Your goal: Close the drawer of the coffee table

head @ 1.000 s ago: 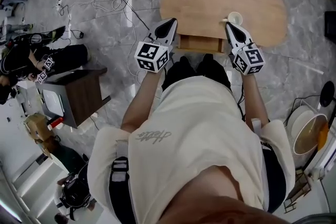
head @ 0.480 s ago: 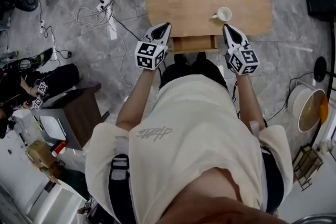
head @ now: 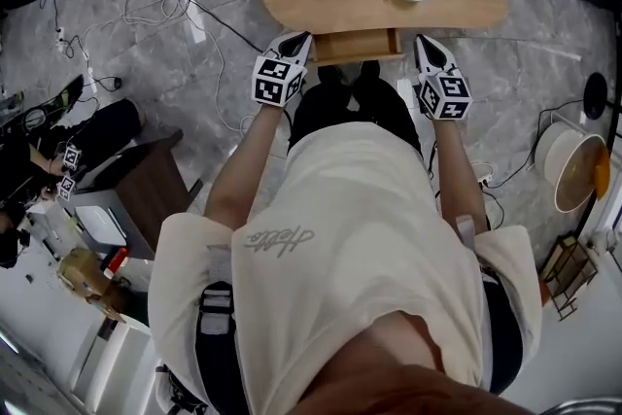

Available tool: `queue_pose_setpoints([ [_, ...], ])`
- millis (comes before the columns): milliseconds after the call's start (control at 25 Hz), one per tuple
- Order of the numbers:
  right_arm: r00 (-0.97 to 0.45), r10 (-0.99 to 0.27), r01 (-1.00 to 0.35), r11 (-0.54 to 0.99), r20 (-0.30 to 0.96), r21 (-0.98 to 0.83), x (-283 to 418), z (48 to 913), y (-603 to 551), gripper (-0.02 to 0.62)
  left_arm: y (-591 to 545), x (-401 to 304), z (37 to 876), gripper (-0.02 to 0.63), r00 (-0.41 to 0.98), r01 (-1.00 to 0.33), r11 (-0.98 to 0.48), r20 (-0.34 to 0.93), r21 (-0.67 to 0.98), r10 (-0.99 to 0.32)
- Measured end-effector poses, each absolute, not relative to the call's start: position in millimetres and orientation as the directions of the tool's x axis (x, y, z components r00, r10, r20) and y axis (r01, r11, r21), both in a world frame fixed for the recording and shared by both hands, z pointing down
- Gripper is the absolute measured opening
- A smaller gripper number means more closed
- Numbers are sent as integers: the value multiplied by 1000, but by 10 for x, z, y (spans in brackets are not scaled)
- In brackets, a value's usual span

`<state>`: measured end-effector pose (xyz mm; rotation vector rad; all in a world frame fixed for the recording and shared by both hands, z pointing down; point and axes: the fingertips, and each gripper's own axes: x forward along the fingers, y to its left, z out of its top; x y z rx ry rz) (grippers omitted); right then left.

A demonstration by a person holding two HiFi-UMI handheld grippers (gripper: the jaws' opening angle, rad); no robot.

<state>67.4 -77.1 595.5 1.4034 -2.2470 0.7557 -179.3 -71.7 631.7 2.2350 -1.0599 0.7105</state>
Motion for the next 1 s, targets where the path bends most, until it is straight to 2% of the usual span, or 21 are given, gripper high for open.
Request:
queue_pose_setpoints([
  [280,-421,-597,-907,299,683,-297,874,6871,-526,-5,-465,-1591,7060,3,542,-789,-540,744,292,-389],
  [400,-425,-545,-904,285,723,-317,986,7228,-411,-5,-382,-1510,7448,3,519,-812,-490,778,318,-354],
  [600,-458,-419,-879,345,784,-329,1100,7796,-190,-5,-289,-1451,8064,3,433,-872,-395,832,290,-345],
  [720,-468,-351,-870,345,811,-352,1112,8183,-115,-5,-103,-1476,8503,3,404,-878,-381,874,288,-269],
  [840,-456,-253,-868,336,853,-365,1144,8663,43,-5,214,-1570,8935,3,357,-893,-348,921,286,-160],
  [1000,-369,-65,-890,312,927,-333,1358,9341,346,-5,505,-1577,9341,3,345,-899,-312,935,306,-80],
])
